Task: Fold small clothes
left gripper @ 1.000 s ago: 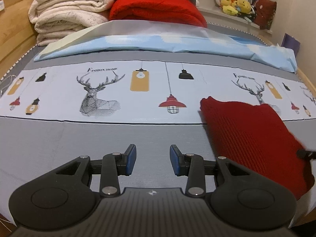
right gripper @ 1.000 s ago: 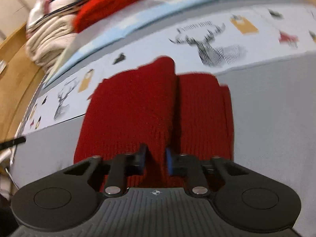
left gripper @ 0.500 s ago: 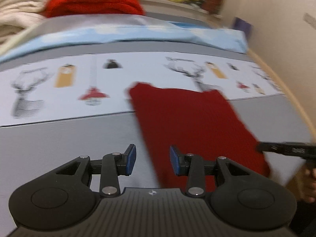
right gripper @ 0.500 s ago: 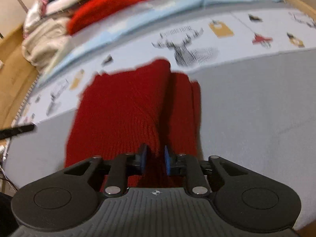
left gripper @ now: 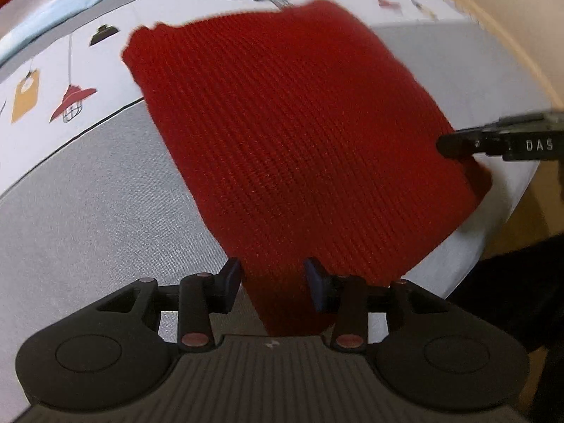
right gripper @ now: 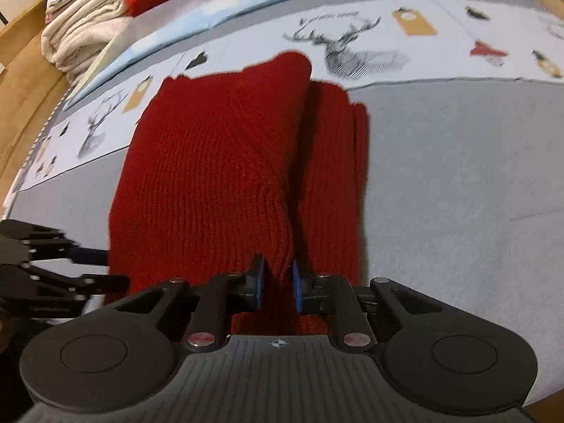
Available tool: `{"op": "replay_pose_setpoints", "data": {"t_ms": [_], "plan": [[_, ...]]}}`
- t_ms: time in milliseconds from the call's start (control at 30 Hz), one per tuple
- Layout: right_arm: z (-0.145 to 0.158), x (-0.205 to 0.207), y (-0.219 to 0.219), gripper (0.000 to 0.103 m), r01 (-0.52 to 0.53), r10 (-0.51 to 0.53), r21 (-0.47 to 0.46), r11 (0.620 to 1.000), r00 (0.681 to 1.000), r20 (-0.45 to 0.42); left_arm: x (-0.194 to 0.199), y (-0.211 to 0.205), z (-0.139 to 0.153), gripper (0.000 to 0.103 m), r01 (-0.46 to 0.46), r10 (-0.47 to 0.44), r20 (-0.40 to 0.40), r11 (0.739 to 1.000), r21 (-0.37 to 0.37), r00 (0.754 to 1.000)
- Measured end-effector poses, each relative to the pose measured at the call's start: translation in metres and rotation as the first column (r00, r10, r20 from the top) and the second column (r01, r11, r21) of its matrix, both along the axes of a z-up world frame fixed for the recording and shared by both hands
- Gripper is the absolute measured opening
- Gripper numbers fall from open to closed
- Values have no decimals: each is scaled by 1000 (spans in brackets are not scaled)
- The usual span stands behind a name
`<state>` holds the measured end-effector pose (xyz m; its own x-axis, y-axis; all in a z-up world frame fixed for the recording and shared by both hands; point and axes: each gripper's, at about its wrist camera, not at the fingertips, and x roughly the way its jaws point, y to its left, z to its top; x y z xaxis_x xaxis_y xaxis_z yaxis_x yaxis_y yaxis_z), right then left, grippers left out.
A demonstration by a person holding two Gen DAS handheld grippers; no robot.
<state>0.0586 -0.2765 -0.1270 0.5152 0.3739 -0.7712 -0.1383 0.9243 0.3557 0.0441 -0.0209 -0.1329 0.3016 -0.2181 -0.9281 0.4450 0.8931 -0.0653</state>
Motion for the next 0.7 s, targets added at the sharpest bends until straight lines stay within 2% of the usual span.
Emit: {"op": "replay_pose_setpoints", "data": {"t_ms": [133, 200, 300, 433, 500, 533, 567, 600, 700], "plan": [[22, -1, -11, 30, 90, -104, 108, 990, 986, 129, 1, 14, 14, 46, -36, 38, 34, 998, -60, 999], [27, 3, -13, 45, 152, -178, 154, 976, 968, 174, 2, 21, 17, 46, -51, 55, 43, 996, -79, 998], [24, 22, -7, 47, 197, -231, 204, 959, 961, 155, 4, 33, 20, 46, -88, 92, 46, 992, -86, 995], [11, 48, 9, 47, 264, -282, 175, 949, 956, 87, 6, 43, 29, 46, -124, 127, 43, 989, -85, 991], [4, 55, 17, 42, 280, -293, 189, 941, 955, 45, 9, 45, 31, 46, -128, 133, 47, 988, -84, 990], [4, 55, 19, 38, 284, -297, 175, 943, 953, 52, 10, 45, 31, 46, -129, 134, 50, 988, -88, 990], [7, 54, 19, 25, 275, -290, 163, 948, 954, 77, 10, 46, 32, 46, -131, 136, 51, 987, -93, 989], [10, 53, 19, 20, 269, -289, 171, 948, 952, 104, 11, 45, 32, 46, -133, 139, 52, 987, -95, 989], [24, 39, 11, 18, 307, -338, 172, 936, 920, 198, 11, 44, 32, 46, -133, 139, 56, 986, -96, 989]]}}
